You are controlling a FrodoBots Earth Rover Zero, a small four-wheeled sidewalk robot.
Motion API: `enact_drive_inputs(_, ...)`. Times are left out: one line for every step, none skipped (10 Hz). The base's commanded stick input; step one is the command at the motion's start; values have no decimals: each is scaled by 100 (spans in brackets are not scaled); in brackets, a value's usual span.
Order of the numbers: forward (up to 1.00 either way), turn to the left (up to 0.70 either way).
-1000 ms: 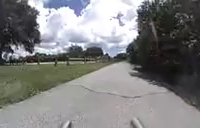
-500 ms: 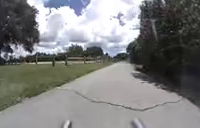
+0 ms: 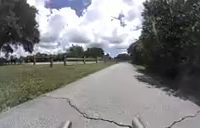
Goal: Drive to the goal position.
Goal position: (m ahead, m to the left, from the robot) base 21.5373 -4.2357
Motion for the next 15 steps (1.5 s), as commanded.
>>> enact_drive_inputs(70, 1)
enact_drive_inputs(70, 1)
enact_drive_inputs(70, 1)
enact_drive_inputs(70, 1)
enact_drive_inputs(70, 1)
enact_drive_inputs(70, 1)
enact_drive_inputs(70, 1)
enact_drive_inputs(70, 1)
enact_drive_inputs(70, 1)
enact_drive_inputs(70, 1)
enact_drive_inputs(70, 1)
enact_drive_inputs(70, 1)
enact_drive_inputs(70, 1)
enact_drive_inputs(70, 1)
enact_drive_inputs(70, 1)
